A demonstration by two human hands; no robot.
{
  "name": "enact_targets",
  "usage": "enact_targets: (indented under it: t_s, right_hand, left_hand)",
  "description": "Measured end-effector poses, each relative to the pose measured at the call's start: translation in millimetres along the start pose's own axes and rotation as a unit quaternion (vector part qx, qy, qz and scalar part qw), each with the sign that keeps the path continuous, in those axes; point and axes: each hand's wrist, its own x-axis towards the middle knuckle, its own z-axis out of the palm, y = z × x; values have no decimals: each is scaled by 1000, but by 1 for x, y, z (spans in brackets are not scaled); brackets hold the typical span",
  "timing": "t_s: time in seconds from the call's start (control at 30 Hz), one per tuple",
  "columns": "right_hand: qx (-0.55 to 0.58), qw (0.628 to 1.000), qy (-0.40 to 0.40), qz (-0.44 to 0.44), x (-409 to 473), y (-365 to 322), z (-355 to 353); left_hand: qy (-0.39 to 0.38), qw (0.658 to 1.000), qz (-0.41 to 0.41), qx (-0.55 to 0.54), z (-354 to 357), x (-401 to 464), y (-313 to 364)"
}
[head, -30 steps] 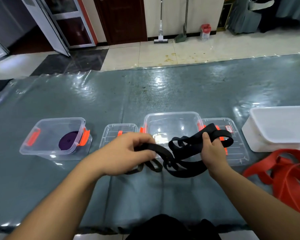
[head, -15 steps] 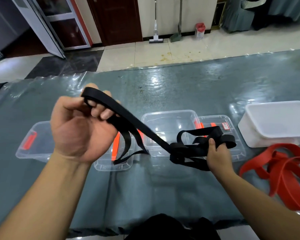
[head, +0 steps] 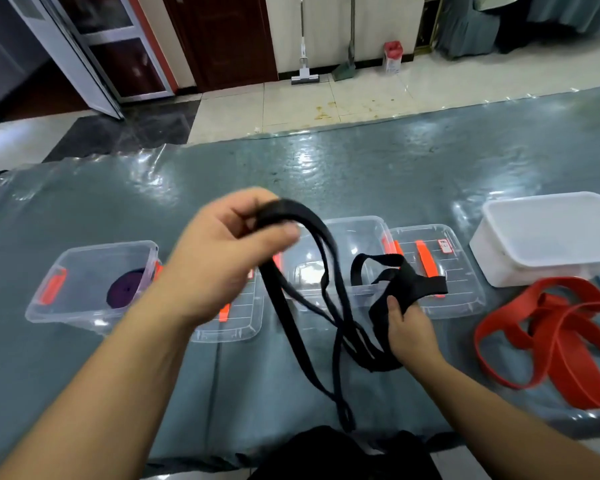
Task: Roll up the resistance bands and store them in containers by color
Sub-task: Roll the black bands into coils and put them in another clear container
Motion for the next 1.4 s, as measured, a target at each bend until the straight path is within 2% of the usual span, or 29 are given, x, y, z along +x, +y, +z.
enact_targets:
  t_s: [0.03,0.1,0.2,0.27,0.33,0.43,0.5,0.6,0.7,0.83,0.93,1.0,1.03,1.13,1.17,1.2,1.3,1.33,1.4]
  right_hand:
    - [-4,1000,-8,-3,-2,3,4]
    - [-27,999,-26,11,-4,11,10]
    - [-63,996,-55,37,-7,28,12]
    - [-69,994,-68,44,-8,39,9]
    - [-60,994,-70,52,-7,44,4]
    - [-50,995,-74,44,0,36,-7]
    - [-41,997,-62,23,5,24,-17]
    - [3,999,-34,-17,9,1,-36]
    - [87,995,-19,-55,9,-26,-53]
    - [158,977,-101,-102,-3,-58,-71]
    - [145,970,-149,-123,-13,-74,-76]
    - [126,967,-172,-138,-19,-85,-78]
    - [125,964,-186,-144,-23,-91,-79]
    - [118,950,-222,-187,-36,-113,-83]
    - [109,946,-227,-204,-41,-120,-84]
    - [100,943,-230,-218,-44,-126,-86]
    - [77,930,-260,-246,-53,-145,-98]
    - [68,924,-275,-255,-54,-151,-103]
    - [37,910,-311,-273,-58,-164,-114]
  left_hand:
    - [-32,998,5,51,9,-3,-6]
    - [-40,998,1,55,19,-7,-14]
    - [-8,997,14,-79,12,-5,-9]
    - [-29,988,49,-143,3,-3,-3]
    - [-19,992,61,-107,-8,-2,-1]
    - [9,1000,26,1,-22,-5,-10]
    - [-32,993,-4,115,-27,-9,-23]
    - [-154,943,-100,278,-32,-19,-55]
    - [-230,853,-173,435,-35,-28,-101]
    - [-277,777,-219,522,-29,-38,-158]
    - [-285,756,-237,540,-21,-42,-178]
    - [-270,771,-230,529,-15,-40,-181]
    - [-255,792,-226,507,-10,-37,-178]
    - [-211,903,-202,314,6,-28,-156]
    - [-196,927,-188,259,11,-25,-146]
    - [-181,939,-158,246,16,-22,-137]
    - [-115,945,-29,305,18,-15,-118]
    - [-113,950,-18,292,15,-14,-113]
    - [-143,972,-54,177,10,-11,-101]
